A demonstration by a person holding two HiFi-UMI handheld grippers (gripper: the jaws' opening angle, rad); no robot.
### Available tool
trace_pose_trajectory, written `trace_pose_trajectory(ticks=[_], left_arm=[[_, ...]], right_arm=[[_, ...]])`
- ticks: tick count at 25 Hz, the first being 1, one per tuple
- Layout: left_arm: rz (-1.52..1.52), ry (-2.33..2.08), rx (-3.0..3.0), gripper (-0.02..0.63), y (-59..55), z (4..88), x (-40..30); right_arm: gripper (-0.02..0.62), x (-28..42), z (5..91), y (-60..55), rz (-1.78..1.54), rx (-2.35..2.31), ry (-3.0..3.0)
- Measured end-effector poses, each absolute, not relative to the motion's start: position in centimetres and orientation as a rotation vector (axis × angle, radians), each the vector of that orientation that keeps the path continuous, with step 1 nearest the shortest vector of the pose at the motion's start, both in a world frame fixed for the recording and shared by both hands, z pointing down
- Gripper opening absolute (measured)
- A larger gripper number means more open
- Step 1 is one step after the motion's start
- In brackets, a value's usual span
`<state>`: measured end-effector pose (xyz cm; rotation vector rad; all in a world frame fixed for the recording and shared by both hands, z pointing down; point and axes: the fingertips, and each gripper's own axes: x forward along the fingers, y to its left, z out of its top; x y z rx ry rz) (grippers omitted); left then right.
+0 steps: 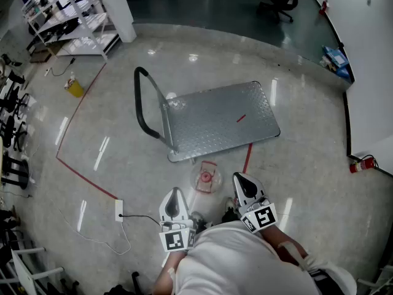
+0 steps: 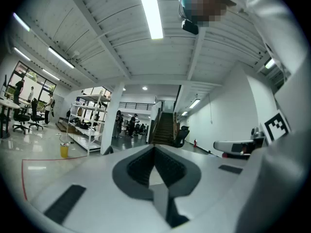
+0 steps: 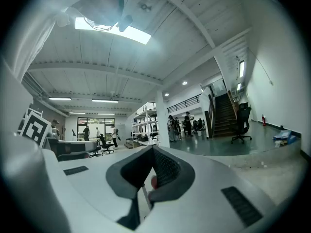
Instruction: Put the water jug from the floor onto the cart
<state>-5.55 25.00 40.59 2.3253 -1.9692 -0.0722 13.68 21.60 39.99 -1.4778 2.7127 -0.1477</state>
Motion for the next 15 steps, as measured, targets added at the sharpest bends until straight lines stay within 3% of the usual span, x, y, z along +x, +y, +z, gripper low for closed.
trace_pose_trajectory(ticks=[15], left_arm=[[-0.061,-1.976,2.336,0.003,24.61,40.41,-5.82]], right_arm=[[0.012,12.89,40.48,20.89,-0.163,-1.462,2.732]])
